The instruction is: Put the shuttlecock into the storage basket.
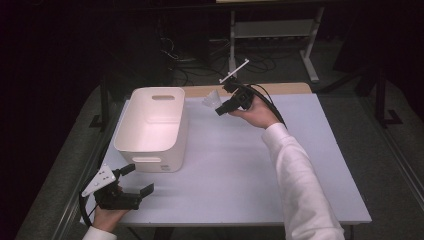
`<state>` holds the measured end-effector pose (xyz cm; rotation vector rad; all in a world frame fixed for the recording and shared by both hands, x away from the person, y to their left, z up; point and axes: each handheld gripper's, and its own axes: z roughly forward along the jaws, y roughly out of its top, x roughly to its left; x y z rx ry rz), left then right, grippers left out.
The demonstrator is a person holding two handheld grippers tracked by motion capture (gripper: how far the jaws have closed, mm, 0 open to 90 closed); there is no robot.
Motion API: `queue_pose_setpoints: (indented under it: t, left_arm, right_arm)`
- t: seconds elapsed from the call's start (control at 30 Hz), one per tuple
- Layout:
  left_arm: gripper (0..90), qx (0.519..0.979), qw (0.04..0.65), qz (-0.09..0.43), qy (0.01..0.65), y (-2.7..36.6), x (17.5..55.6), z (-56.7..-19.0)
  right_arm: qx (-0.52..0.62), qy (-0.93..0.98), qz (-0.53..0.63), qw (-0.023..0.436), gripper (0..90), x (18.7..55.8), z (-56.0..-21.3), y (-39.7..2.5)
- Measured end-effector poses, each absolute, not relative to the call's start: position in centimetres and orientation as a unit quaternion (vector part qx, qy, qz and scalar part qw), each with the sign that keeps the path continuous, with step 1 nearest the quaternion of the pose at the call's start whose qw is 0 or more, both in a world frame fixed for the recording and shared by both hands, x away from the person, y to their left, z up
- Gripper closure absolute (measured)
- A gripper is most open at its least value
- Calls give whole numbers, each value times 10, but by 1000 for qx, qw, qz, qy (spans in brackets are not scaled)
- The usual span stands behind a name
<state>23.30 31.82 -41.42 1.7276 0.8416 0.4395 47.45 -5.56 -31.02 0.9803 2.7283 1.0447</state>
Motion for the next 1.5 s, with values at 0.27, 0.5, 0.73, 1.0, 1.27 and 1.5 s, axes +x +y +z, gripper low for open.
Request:
queue_pose_setpoints:
  t: [0.27,0.5,0.73,1.0,1.27,1.5]
  left_arm:
    - [0,734,547,186,356,319,233,-414]
    - [0,735,548,187,353,319,233,-414]
    - [0,734,550,187,353,319,233,-414]
    - [0,732,551,185,355,319,233,-414]
    - [0,732,552,185,355,318,233,-414]
    - [0,732,551,186,355,319,233,-414]
  right_arm:
    - [297,889,346,46,637,466,-291,-46]
    - [283,890,352,56,636,460,-280,-38]
    - [280,890,357,55,636,459,-272,-32]
    - [274,887,366,55,636,459,-265,-25]
    - [259,888,376,52,635,449,-256,-15]
    - [249,887,385,49,635,446,-251,-6]
